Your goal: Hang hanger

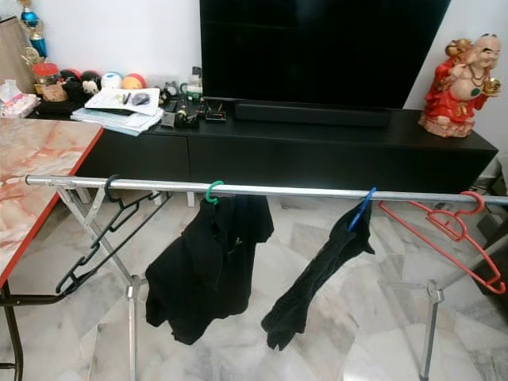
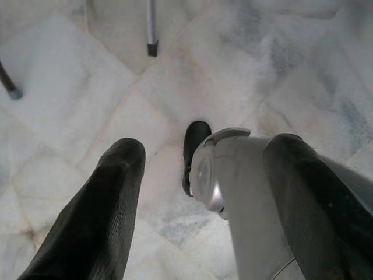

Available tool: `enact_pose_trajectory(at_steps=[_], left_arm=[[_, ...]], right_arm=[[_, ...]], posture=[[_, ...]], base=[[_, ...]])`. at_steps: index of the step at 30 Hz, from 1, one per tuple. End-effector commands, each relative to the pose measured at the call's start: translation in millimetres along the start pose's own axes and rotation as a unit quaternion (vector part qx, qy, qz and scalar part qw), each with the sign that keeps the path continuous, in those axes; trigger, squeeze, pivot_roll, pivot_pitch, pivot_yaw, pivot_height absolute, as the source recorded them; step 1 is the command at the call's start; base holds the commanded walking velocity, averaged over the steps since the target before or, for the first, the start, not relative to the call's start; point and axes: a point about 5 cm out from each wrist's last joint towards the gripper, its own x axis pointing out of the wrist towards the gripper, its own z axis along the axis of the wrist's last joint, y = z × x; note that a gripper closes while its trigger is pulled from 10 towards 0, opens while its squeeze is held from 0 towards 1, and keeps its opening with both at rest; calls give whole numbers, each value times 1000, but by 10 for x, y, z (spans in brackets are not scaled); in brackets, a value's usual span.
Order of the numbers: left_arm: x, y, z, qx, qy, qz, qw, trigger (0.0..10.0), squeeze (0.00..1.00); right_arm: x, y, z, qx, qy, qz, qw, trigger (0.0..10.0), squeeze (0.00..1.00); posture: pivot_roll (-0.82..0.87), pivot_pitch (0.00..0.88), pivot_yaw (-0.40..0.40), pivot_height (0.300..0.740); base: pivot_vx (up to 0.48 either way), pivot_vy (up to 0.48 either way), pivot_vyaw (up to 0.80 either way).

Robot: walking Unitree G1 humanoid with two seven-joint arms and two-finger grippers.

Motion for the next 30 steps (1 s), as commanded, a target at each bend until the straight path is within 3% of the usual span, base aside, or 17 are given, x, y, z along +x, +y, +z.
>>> enact_pose_trajectory(at_steps=[1, 3, 4, 7, 8, 9, 14, 18, 26, 30], left_arm=[[-11, -24, -63, -5, 14, -1, 1000, 10000, 0], [-10, -24, -61, -7, 14, 0, 1000, 10000, 0], [-9, -20, -54, -9, 11, 1, 1000, 10000, 0], [-9, -15, -50, -9, 10, 2, 1000, 10000, 0], [-10, -10, -51, -8, 10, 2, 1000, 10000, 0], [-10, -10, -51, -8, 10, 2, 1000, 10000, 0], [-9, -17, -46, -5, 9, -4, 1000, 10000, 0], [-8, -22, -40, -3, 8, -7, 1000, 10000, 0], [-7, -17, -36, -1, 7, -9, 1000, 10000, 0], [-7, -19, -36, -1, 7, -10, 1000, 10000, 0]], right_arm=[[22, -40, 151, -4, -30, 2, 1000, 10000, 0], [39, -48, 339, 3, -82, 3, 997, 10000, 0], [34, -55, 589, 21, -152, 23, 988, 10000, 0], [28, -25, 728, 18, -188, 36, 981, 10000, 0], [14, 50, 880, 11, -226, 50, 973, 10000, 0], [14, 50, 880, 11, -226, 50, 973, 10000, 0], [-90, 130, 1122, 14, -317, 54, 947, 10000, 0], [-145, 157, 1177, 16, -348, 51, 936, 10000, 0], [-431, 345, 1634, 34, -449, 55, 891, 10000, 0], [-461, 385, 1697, 35, -456, 57, 887, 10000, 0]], posture=[[142, 0, -89, 740], [153, 0, -89, 740], [150, 0, -88, 740], [141, 0, -85, 740], [132, 3, -83, 740], [132, 3, -83, 740], [128, 4, -78, 740], [127, 6, -76, 740], [129, 9, -76, 740], [131, 10, -78, 740]], base=[[0, 0, 0], [0, 0, 0], [0, 0, 0], [0, 0, 0], [0, 0, 0], [0, 0, 0], [54, 0, 0], [303, 0, 0], [378, 0, 0], [382, 0, 0]])
